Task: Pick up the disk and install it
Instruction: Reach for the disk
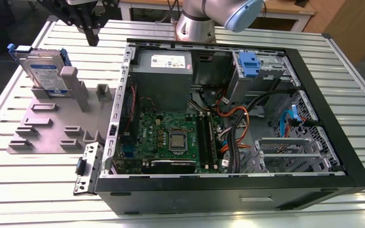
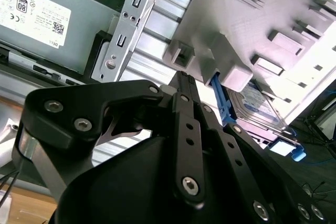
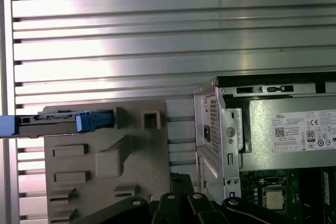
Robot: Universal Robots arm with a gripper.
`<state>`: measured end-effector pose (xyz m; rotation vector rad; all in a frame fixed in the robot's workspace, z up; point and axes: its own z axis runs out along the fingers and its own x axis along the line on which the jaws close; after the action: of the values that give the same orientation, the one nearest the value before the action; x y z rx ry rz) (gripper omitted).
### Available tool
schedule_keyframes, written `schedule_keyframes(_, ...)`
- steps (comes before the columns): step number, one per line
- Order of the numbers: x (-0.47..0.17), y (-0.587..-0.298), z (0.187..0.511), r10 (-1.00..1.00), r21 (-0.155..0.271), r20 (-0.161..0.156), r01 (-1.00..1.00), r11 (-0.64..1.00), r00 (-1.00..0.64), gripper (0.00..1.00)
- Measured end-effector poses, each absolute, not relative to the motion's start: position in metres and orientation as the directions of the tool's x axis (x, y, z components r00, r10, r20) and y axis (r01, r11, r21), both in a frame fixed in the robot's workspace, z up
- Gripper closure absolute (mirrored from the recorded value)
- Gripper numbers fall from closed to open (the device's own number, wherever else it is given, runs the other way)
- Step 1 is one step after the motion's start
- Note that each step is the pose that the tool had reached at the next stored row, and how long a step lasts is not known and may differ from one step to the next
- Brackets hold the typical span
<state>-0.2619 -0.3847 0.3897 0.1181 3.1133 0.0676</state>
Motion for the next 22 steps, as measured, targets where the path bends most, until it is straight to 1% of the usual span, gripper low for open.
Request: schedule_keyframes(22, -0.309, -0.381, 0.388, 0.076, 0.044, -0.023, 0.075, 0.996, -0.997, 0.89)
